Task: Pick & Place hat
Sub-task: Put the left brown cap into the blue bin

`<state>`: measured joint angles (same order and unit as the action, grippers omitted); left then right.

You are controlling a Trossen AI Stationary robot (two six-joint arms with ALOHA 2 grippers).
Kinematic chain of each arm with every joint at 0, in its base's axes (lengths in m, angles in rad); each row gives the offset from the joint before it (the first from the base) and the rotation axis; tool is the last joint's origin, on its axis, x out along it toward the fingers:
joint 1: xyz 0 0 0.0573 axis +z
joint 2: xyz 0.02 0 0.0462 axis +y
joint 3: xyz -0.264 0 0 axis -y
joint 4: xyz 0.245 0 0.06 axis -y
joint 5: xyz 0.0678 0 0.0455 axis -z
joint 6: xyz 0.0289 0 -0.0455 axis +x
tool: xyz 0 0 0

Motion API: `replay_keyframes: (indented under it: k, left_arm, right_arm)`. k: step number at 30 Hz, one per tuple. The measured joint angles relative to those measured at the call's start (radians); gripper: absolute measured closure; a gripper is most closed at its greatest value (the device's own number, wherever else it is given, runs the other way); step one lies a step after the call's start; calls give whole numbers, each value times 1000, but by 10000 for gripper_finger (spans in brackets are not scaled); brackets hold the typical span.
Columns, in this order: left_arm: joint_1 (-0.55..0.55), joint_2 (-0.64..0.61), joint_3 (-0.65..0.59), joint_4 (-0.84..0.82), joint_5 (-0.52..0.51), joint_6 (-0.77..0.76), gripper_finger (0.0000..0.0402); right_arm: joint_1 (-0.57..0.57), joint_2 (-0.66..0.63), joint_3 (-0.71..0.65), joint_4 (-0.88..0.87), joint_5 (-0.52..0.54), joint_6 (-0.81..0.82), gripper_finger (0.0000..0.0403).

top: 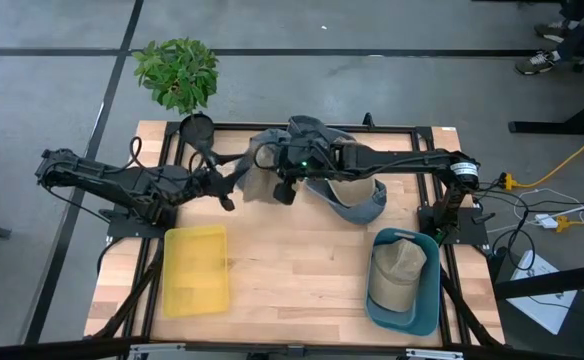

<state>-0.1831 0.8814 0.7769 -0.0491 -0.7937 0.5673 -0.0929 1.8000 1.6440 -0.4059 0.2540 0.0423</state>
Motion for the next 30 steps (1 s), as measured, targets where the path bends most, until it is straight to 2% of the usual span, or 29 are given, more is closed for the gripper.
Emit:
replay_keyframes:
  k: [4,9,13,19,21,24,27,30]
  left_arm:
    - [28,0,0,-71,2,-246,215]
    - [91,0,0,-150,25,-419,188]
    - [153,0,0,-165,180,-509,168]
    - [230,3,0,-172,349,-549,151]
    - [242,3,0,-171,408,-550,151]
    - [247,3,0,-156,435,-556,162]
    - [247,3,0,-157,438,-556,192]
    - [247,3,0,-157,461,-535,239]
  right_arm:
    - [0,0,0,21,104,2,395]
    - [7,0,0,67,112,-24,396]
    - [17,0,0,89,110,-48,394]
    - [32,0,0,122,111,-72,393]
    - [33,0,0,132,111,-73,393]
    - [33,0,0,138,111,-74,393]
    - [33,0,0,138,111,-74,393]
    - [33,0,0,137,111,-74,393]
